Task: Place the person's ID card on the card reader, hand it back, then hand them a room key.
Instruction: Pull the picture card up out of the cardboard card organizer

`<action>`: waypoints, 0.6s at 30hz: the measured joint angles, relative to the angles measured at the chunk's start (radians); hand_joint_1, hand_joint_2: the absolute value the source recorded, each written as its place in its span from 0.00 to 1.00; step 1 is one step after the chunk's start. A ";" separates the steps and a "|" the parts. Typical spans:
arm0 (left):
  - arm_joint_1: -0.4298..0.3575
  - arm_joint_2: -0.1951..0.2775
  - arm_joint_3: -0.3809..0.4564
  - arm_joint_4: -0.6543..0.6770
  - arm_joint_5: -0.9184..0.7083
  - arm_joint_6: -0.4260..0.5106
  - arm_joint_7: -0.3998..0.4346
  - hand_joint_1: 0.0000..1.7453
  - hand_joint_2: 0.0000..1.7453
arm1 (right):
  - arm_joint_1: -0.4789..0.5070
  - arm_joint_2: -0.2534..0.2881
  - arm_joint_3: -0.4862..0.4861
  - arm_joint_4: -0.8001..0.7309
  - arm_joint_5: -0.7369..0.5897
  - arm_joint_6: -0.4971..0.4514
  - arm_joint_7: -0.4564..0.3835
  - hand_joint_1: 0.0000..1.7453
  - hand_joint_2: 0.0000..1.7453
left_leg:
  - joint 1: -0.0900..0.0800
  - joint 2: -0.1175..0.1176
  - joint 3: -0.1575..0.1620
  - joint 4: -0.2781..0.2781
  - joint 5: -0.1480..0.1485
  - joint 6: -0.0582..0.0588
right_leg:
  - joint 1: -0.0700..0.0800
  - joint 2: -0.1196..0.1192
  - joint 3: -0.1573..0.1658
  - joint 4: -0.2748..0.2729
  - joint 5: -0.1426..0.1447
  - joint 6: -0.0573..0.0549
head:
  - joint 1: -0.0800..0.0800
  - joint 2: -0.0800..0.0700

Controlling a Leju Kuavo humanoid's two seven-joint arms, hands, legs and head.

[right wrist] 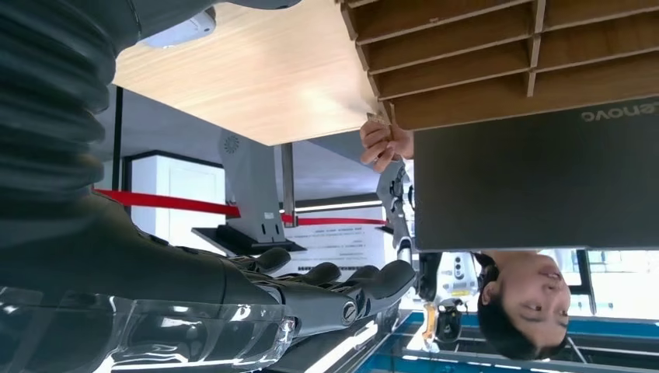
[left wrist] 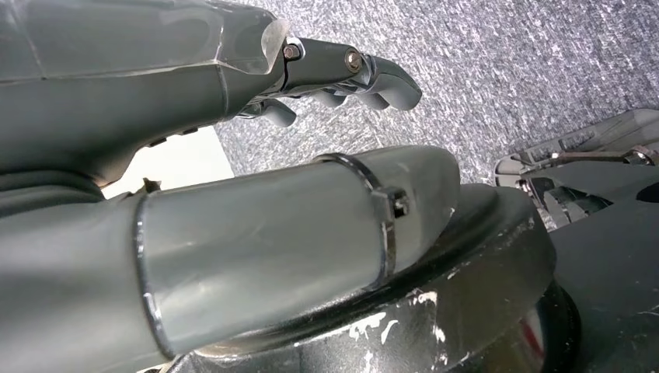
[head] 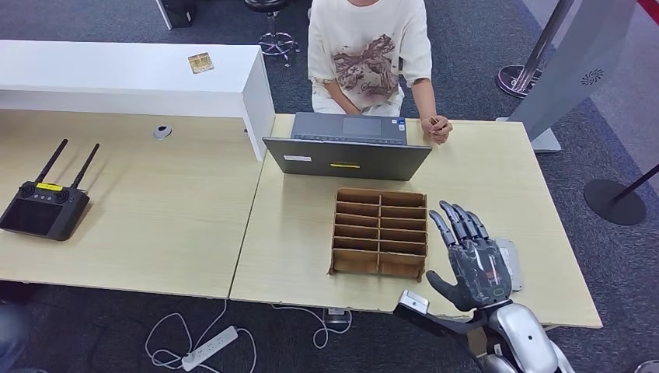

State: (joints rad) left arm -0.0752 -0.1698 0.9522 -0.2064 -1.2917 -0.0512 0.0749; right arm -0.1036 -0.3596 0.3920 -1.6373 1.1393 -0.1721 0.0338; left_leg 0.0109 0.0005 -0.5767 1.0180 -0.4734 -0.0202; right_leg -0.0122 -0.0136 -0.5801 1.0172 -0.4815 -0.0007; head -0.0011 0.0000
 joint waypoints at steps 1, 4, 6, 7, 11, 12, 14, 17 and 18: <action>0.000 0.000 0.000 0.000 0.000 0.000 0.000 0.00 0.00 | -0.001 0.002 0.003 0.005 0.000 0.000 0.001 0.00 1.00 | 0.000 0.000 0.000 0.000 0.000 0.000 | 0.000 0.000 0.000 0.000 0.000 0.000 | 0.000 0.000; 0.000 0.000 0.000 0.000 0.000 0.001 0.000 0.00 0.00 | -0.003 0.010 0.008 0.021 0.008 -0.001 0.008 0.00 1.00 | 0.000 0.000 0.000 0.000 0.000 0.000 | 0.000 0.000 0.000 0.000 0.000 0.000 | 0.000 0.000; 0.000 0.000 0.000 0.000 0.000 0.001 0.000 0.00 0.00 | -0.006 0.017 0.011 0.032 0.018 -0.002 0.014 0.00 1.00 | 0.000 0.000 0.000 0.000 0.000 0.000 | 0.000 0.000 0.000 0.000 0.000 0.000 | 0.000 0.000; 0.000 0.000 0.000 0.000 -0.001 0.001 0.000 0.00 0.00 | -0.008 0.021 0.013 0.038 0.023 -0.002 0.017 0.00 1.00 | 0.000 0.000 0.000 0.000 0.000 0.000 | 0.000 0.000 0.000 0.000 0.000 0.000 | 0.000 0.000; 0.000 0.000 0.000 0.000 -0.003 0.000 -0.001 0.00 0.00 | -0.013 0.034 0.026 0.059 0.044 -0.002 0.032 0.00 1.00 | 0.000 0.000 0.000 0.000 0.000 0.000 | 0.000 0.000 0.000 0.000 0.000 0.000 | 0.000 0.000; 0.000 0.000 0.000 0.000 -0.004 0.000 -0.001 0.00 0.00 | -0.013 0.037 0.029 0.063 0.050 -0.002 0.035 0.00 1.00 | 0.000 0.000 0.000 0.000 0.000 0.000 | 0.000 0.000 0.000 0.000 0.000 0.000 | 0.000 0.000; 0.000 0.000 0.000 0.000 -0.005 -0.001 -0.002 0.00 0.00 | -0.013 0.040 0.033 0.072 0.063 -0.002 0.044 0.00 1.00 | 0.000 0.000 0.000 0.000 0.000 0.000 | 0.000 0.000 0.000 0.000 0.000 0.000 | 0.000 0.000; 0.000 0.000 0.000 0.000 -0.008 -0.001 -0.002 0.00 0.00 | -0.013 0.045 0.041 0.086 0.082 -0.002 0.055 0.00 1.00 | 0.000 0.000 0.000 0.000 0.000 0.000 | 0.000 0.000 0.000 0.000 0.000 0.000 | 0.000 0.000; 0.000 0.000 0.000 0.000 -0.009 -0.001 -0.002 0.00 0.00 | -0.013 0.046 0.043 0.090 0.086 -0.002 0.058 0.00 1.00 | 0.000 0.000 0.000 0.000 0.000 0.000 | 0.000 0.000 0.000 0.000 0.000 0.000 | 0.000 0.000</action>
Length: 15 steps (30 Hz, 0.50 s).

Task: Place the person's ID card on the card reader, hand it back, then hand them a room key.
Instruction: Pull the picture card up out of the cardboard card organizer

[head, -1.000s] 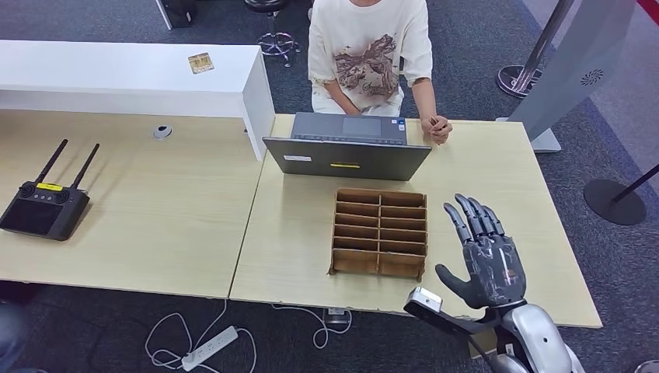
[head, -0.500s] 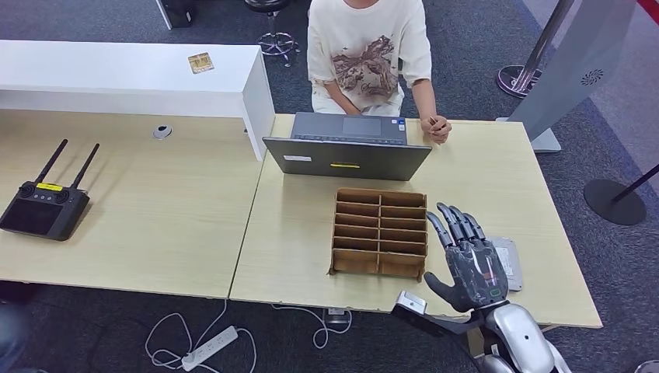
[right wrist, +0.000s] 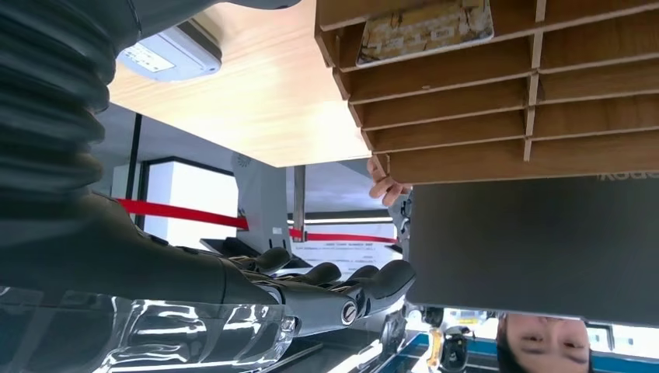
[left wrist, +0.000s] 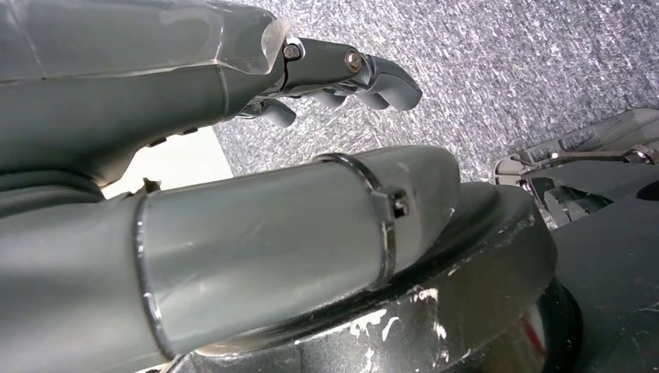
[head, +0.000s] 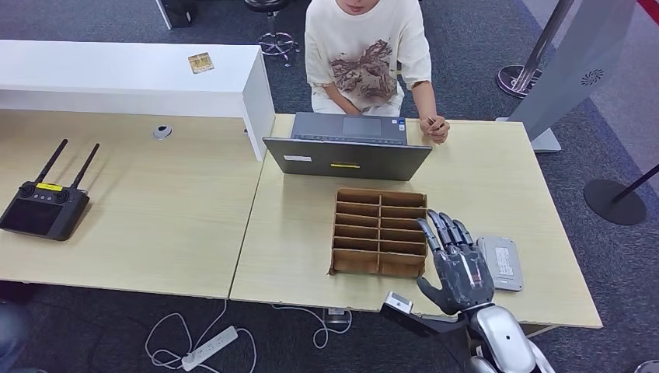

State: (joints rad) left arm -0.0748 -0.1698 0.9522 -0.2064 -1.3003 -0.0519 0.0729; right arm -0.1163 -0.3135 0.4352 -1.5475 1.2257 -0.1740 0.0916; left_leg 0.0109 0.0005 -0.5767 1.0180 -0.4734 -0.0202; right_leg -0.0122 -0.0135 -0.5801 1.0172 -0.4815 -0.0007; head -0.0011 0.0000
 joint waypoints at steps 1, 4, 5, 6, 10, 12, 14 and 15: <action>0.000 0.000 0.000 0.000 -0.001 0.000 0.000 0.00 0.00 | 0.000 0.001 0.003 0.004 0.004 0.000 0.003 0.00 1.00 | 0.000 0.000 0.000 0.000 0.000 0.000 | 0.000 0.000 0.000 0.000 0.000 0.000 | 0.000 0.000; 0.000 0.000 0.000 0.000 -0.003 0.000 0.000 0.00 0.00 | 0.000 0.005 0.012 0.017 0.018 0.006 0.013 0.00 1.00 | 0.000 0.000 0.000 0.000 0.000 0.000 | 0.000 0.000 0.000 0.000 0.000 0.000 | 0.000 0.000; 0.000 0.000 0.000 0.000 -0.004 0.000 0.000 0.00 0.00 | 0.000 0.006 0.014 0.021 0.023 0.009 0.016 0.00 1.00 | 0.000 0.000 0.000 0.000 0.000 0.000 | 0.000 0.000 0.000 0.000 0.000 0.000 | 0.000 0.000; 0.000 0.000 0.000 0.000 -0.005 0.000 0.000 0.00 0.00 | 0.000 0.008 0.016 0.024 0.026 0.012 0.018 0.00 1.00 | 0.000 0.000 0.000 0.000 0.000 0.000 | 0.000 0.000 0.000 0.000 0.000 0.000 | 0.000 0.000; 0.000 0.000 0.000 0.000 -0.006 0.000 0.000 0.00 0.00 | 0.000 0.009 0.022 0.038 0.031 0.017 0.024 0.00 1.00 | 0.000 0.000 0.000 0.000 0.000 0.000 | 0.000 0.000 0.000 0.000 0.000 0.000 | 0.000 0.000; 0.001 -0.001 0.000 0.000 -0.006 0.000 0.000 0.00 0.00 | 0.000 0.009 0.024 0.044 0.031 0.017 0.024 0.00 1.00 | 0.000 0.000 0.000 0.000 0.000 0.000 | 0.000 0.000 0.000 0.000 0.000 0.000 | 0.000 0.000; 0.001 -0.002 0.000 0.000 -0.006 0.001 0.000 0.00 0.00 | 0.000 0.009 0.027 0.049 0.031 0.017 0.024 0.00 1.00 | 0.000 0.000 0.000 0.000 0.000 0.000 | 0.000 0.000 0.000 0.000 0.000 0.000 | 0.000 0.000; 0.001 -0.002 0.000 0.000 -0.006 0.002 0.000 0.00 0.00 | -0.001 0.010 0.029 0.053 0.031 0.017 0.025 0.00 1.00 | 0.000 0.000 0.000 0.000 0.000 0.000 | 0.000 0.000 0.000 0.000 0.000 0.000 | 0.000 0.000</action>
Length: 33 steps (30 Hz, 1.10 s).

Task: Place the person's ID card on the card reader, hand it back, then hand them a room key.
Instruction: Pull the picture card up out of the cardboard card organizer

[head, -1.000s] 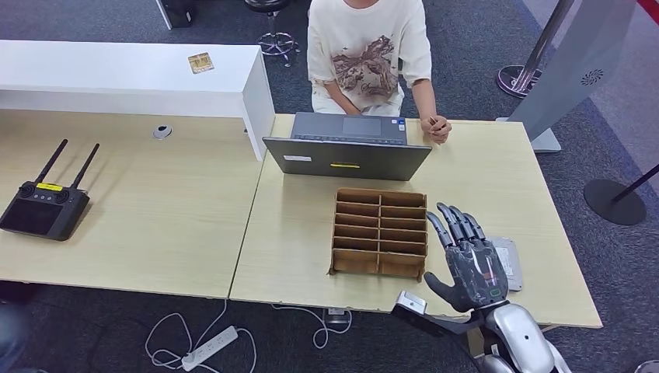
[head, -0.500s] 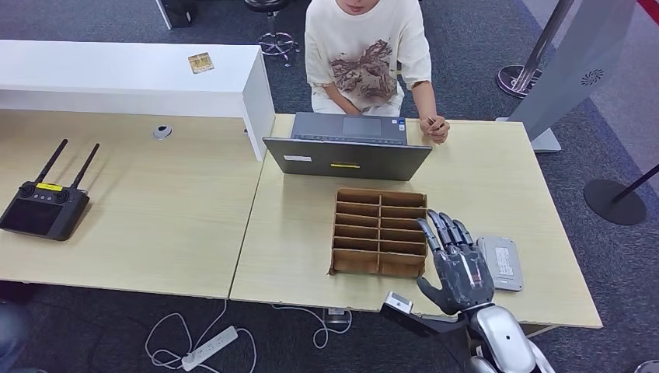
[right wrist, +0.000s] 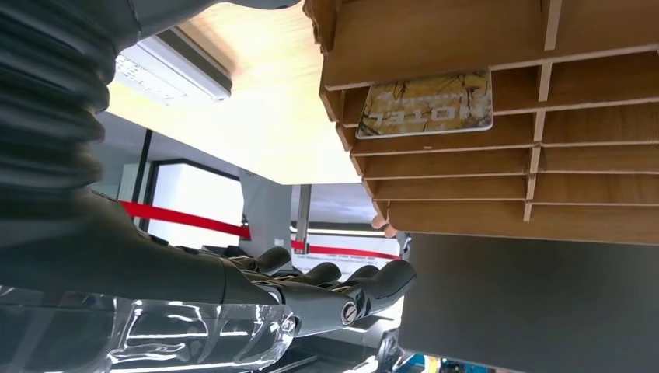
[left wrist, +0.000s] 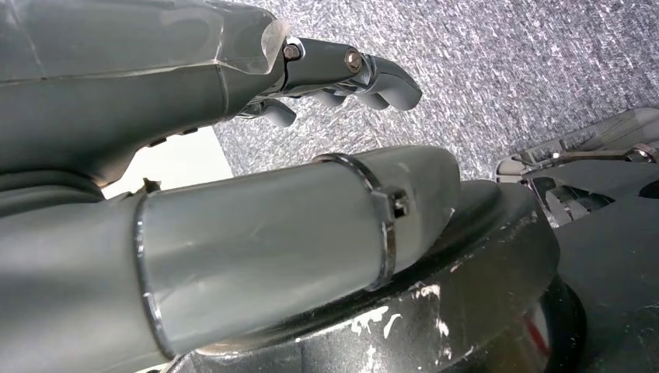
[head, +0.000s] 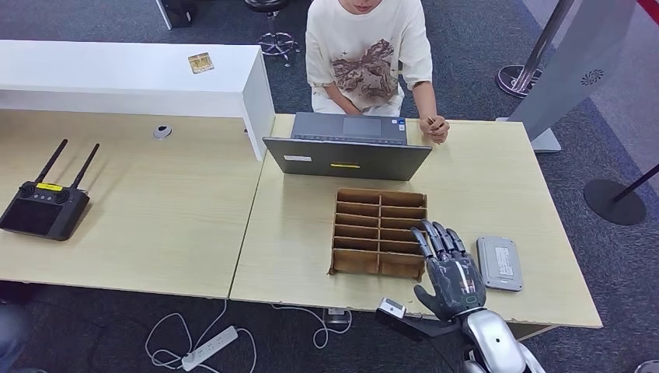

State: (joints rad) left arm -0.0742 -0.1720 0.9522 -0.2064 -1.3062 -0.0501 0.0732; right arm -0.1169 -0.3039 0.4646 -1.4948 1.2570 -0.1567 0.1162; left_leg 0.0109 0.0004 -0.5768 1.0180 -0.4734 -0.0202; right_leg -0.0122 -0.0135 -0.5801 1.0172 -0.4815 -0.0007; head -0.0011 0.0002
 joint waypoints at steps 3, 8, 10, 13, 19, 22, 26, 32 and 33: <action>0.000 -0.002 0.000 0.000 0.000 0.001 0.001 0.00 0.00 | -0.004 0.003 0.006 0.013 0.004 0.001 0.003 0.01 1.00 | 0.000 0.000 0.000 0.000 0.000 0.000 | 0.000 0.000 0.000 0.000 0.000 0.000 | 0.000 0.000; 0.000 -0.003 0.000 0.000 0.000 0.000 0.003 0.00 0.00 | -0.032 0.021 0.013 0.052 0.012 0.005 0.011 0.04 1.00 | 0.000 0.000 0.000 0.000 0.000 0.000 | 0.000 0.000 0.000 0.000 0.000 0.000 | 0.000 0.000; 0.000 -0.003 0.000 0.000 0.001 -0.001 0.004 0.00 0.00 | -0.046 0.030 0.016 0.069 0.015 0.009 0.014 0.05 1.00 | 0.000 0.000 0.000 0.000 0.000 0.000 | 0.000 0.000 0.000 0.000 0.000 0.000 | 0.000 0.000; 0.000 -0.003 0.000 0.000 0.002 -0.001 0.004 0.00 0.00 | -0.066 0.044 0.024 0.092 0.017 0.015 0.015 0.04 1.00 | 0.000 0.000 0.000 0.000 0.000 0.000 | 0.000 0.000 0.000 0.000 0.000 0.000 | 0.000 0.000; 0.000 -0.003 0.000 0.000 0.003 -0.002 0.004 0.00 0.00 | -0.104 0.069 0.037 0.140 0.021 0.024 0.015 0.06 1.00 | 0.000 0.000 0.000 0.000 0.000 0.000 | 0.000 0.000 0.000 0.000 0.000 0.000 | 0.000 0.000; 0.000 -0.003 0.000 0.000 0.003 -0.002 0.004 0.00 0.00 | -0.119 0.077 0.040 0.162 0.021 0.029 0.015 0.12 1.00 | 0.000 0.000 0.000 0.000 0.000 0.000 | 0.000 0.000 0.000 0.000 0.000 0.000 | 0.000 0.000; 0.000 -0.002 0.000 0.000 0.005 -0.004 0.005 0.00 0.00 | -0.136 0.081 0.049 0.186 0.021 0.031 0.015 0.27 1.00 | 0.000 0.000 0.000 0.000 0.000 0.000 | 0.000 0.000 0.000 0.000 0.000 0.000 | 0.000 0.000; 0.000 -0.002 0.000 0.000 0.007 -0.004 0.010 0.00 0.00 | -0.147 0.084 0.058 0.206 0.019 0.031 0.015 0.67 1.00 | 0.000 0.000 0.000 0.000 0.000 0.000 | 0.000 0.000 0.000 0.000 0.000 0.000 | 0.000 0.000; 0.000 -0.002 0.000 0.000 0.008 -0.004 0.011 0.00 0.00 | -0.148 0.085 0.059 0.208 0.019 0.031 0.015 0.70 1.00 | 0.000 0.000 0.000 0.000 0.000 0.000 | 0.000 0.000 0.000 0.000 0.000 0.000 | 0.000 0.000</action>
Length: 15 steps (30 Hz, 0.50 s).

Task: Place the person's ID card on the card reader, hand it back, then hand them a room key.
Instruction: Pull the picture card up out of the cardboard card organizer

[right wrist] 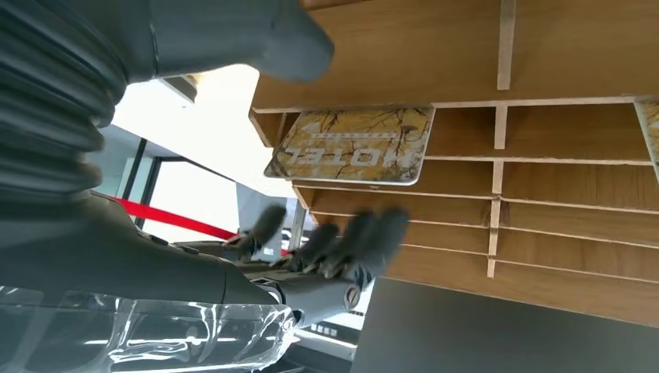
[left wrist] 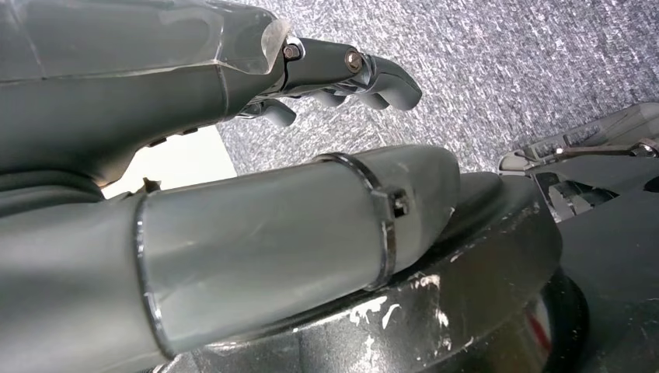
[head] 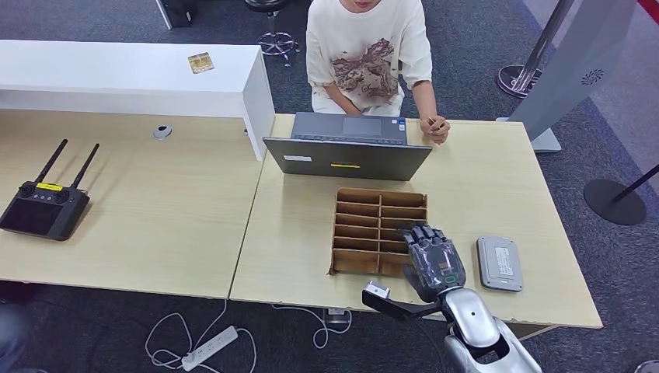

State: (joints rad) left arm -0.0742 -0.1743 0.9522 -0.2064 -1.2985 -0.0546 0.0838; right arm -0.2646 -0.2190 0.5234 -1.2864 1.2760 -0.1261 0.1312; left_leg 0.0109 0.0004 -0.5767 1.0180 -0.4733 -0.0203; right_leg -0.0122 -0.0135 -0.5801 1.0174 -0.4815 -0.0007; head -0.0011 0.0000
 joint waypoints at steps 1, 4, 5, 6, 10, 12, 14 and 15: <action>0.000 0.000 0.000 0.000 0.001 0.000 0.000 0.00 0.00 | -0.001 0.001 0.001 0.002 0.000 0.000 0.000 0.68 1.00 | 0.000 0.000 0.000 0.000 0.000 0.000 | 0.000 0.000 0.000 0.000 0.000 0.000 | 0.000 0.000; 0.000 0.000 0.000 0.000 0.003 0.000 0.000 0.00 0.00 | -0.006 0.003 0.003 0.006 0.000 0.000 0.000 0.63 1.00 | 0.000 0.000 0.000 0.000 0.000 0.000 | 0.000 0.000 0.000 0.000 0.000 0.000 | 0.000 0.000; 0.000 0.000 0.000 0.000 0.003 0.000 0.001 0.00 0.00 | -0.007 0.003 0.003 0.008 0.000 0.000 0.000 0.64 1.00 | 0.000 0.000 0.000 0.000 0.000 0.000 | 0.000 0.000 0.000 0.000 0.000 0.000 | 0.000 0.000; 0.000 0.000 0.000 0.000 0.003 0.000 0.001 0.00 0.00 | -0.008 0.004 0.004 0.009 0.000 0.000 0.000 0.65 1.00 | 0.000 0.000 0.000 0.000 0.000 0.000 | 0.000 0.000 0.000 0.000 0.000 0.000 | 0.000 0.000; 0.000 0.000 0.000 0.000 0.003 -0.002 0.001 0.00 0.00 | -0.013 0.006 0.006 0.013 0.000 -0.002 0.000 0.63 1.00 | 0.000 0.000 0.000 0.000 0.000 0.000 | 0.000 0.000 0.000 0.000 0.000 0.000 | 0.000 0.000; 0.000 0.000 0.000 0.000 0.003 -0.003 0.001 0.00 0.00 | -0.014 0.006 0.008 0.013 -0.001 -0.004 0.000 0.62 1.00 | 0.000 0.000 0.000 0.000 0.000 0.000 | 0.000 0.000 0.000 0.000 0.000 0.000 | 0.000 0.000; 0.000 0.000 0.000 0.000 0.003 -0.003 0.001 0.00 0.00 | -0.014 0.006 0.009 0.013 -0.002 -0.006 0.000 0.63 1.00 | 0.000 0.000 0.000 0.000 0.000 0.000 | 0.000 0.000 0.000 0.000 0.000 0.000 | 0.000 0.000; 0.000 0.000 0.000 0.000 0.003 -0.003 0.001 0.00 0.00 | -0.014 0.006 0.009 0.013 -0.002 -0.007 0.000 0.63 1.00 | 0.000 0.000 0.000 0.000 0.000 0.000 | 0.000 0.000 0.000 0.000 0.000 0.000 | 0.000 0.000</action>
State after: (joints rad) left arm -0.0740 -0.1740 0.9522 -0.2064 -1.2955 -0.0574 0.0848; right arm -0.2783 -0.2129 0.5325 -1.2730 1.2739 -0.1329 0.1311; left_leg 0.0109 0.0005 -0.5767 1.0180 -0.4733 -0.0203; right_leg -0.0122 -0.0135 -0.5801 1.0173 -0.4815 -0.0007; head -0.0011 0.0000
